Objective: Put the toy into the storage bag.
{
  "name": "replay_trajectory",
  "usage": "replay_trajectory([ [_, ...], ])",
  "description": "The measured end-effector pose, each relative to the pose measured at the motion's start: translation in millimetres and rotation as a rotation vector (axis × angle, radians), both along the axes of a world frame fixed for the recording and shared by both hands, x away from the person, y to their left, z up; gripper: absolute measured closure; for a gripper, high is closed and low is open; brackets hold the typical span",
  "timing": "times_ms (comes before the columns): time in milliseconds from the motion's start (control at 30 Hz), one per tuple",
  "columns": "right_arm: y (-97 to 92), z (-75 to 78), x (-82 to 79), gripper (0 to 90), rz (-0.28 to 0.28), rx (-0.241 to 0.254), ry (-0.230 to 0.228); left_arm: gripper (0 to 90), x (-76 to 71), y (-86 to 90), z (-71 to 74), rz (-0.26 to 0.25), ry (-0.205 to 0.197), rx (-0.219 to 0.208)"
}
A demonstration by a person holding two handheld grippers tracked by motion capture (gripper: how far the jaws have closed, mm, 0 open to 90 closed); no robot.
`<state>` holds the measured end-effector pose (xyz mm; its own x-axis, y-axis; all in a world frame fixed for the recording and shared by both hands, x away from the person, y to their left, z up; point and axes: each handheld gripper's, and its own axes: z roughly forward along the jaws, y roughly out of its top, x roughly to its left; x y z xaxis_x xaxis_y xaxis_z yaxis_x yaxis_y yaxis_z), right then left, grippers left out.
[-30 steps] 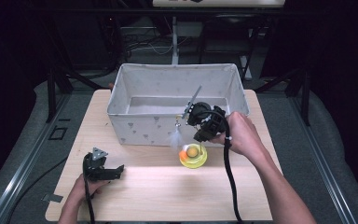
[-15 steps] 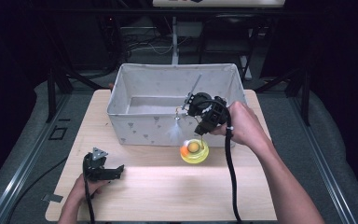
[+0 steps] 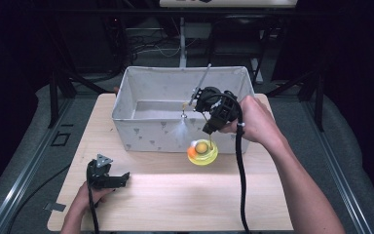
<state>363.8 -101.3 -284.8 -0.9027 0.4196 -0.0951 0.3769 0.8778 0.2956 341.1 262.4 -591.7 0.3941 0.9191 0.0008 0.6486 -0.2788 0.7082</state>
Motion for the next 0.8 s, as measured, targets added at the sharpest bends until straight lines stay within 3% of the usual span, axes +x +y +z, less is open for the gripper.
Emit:
replay_trajectory([
  [800, 2.3, 38.3, 7.2, 88.6, 0.001, -0.001, -0.032, 0.0, 0.0, 0.2, 0.4, -0.002, 0.005, -0.001],
])
